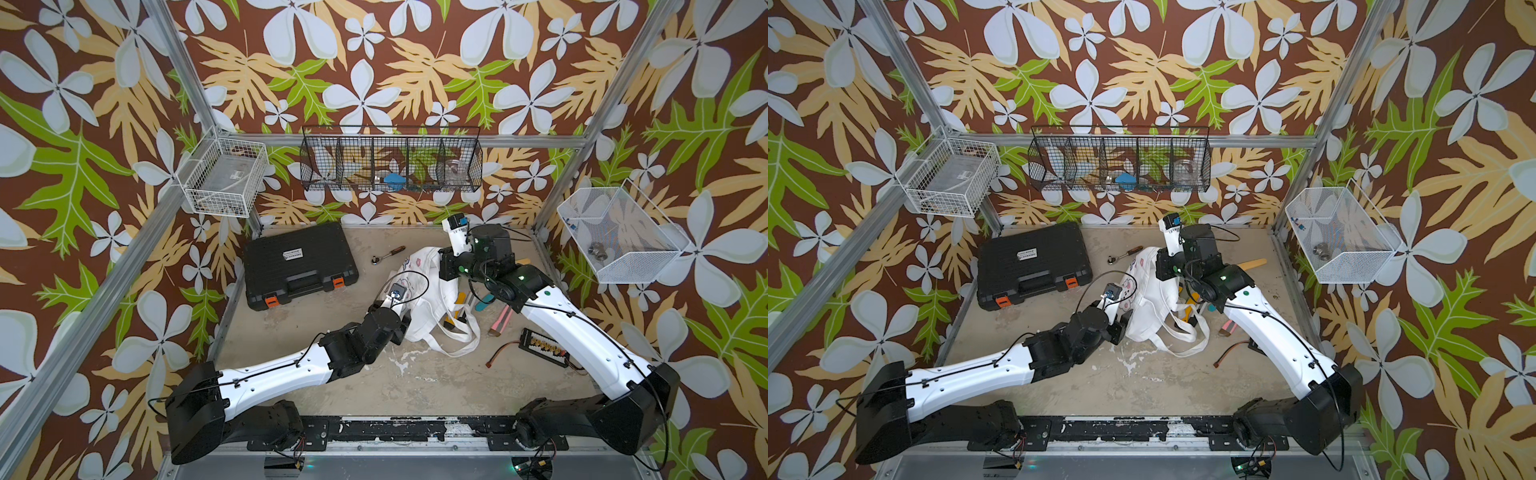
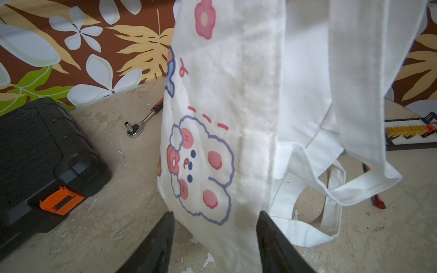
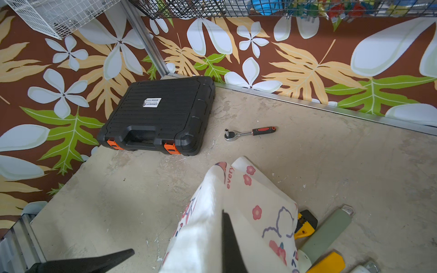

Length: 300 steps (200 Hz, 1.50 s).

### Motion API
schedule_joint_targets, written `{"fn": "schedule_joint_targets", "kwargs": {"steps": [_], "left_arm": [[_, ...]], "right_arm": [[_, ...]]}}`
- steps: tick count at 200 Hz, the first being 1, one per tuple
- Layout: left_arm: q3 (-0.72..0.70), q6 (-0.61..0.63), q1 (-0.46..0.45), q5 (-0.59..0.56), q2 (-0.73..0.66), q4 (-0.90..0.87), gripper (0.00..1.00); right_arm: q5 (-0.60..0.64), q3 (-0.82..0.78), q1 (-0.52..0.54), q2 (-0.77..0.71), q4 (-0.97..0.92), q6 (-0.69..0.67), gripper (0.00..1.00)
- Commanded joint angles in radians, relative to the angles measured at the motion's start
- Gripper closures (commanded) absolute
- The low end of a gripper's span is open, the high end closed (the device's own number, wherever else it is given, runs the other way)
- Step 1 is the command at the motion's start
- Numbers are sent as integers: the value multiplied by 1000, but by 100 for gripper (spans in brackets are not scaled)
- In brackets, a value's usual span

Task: Place the art knife into the pouch
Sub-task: Open the pouch at the center of the board.

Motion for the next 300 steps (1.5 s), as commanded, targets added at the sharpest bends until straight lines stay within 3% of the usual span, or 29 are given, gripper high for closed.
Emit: {"fn": "schedule_joint_targets", "kwargs": {"steps": [1, 101, 135, 158, 187, 230, 262, 300], "left_arm": [[19, 20, -35, -27, 17, 43, 43], [50, 78, -61, -108, 170, 138, 44], [48, 149, -48, -159, 161, 247, 62], [65, 182, -26, -163, 130, 282, 100], [89, 183, -19, -108, 13, 260, 100], [42, 45, 8, 75, -214, 147, 100], [-79, -188, 201, 422, -338, 187, 100], [-184, -368, 403, 736, -304, 329, 100]], "right_arm": [[-26, -2, -7, 4, 21, 9, 100], [-83, -9, -13, -51, 22, 20, 100], [-91, -39, -13, -83, 22, 22, 100], [-81, -63, -13, -100, 15, 16, 100], [-39, -86, -16, -99, 0, -2, 100], [55, -57, -29, -86, -65, -44, 100], [88, 41, -66, 44, -147, -92, 100], [33, 183, -131, 279, -181, -109, 100]]}}
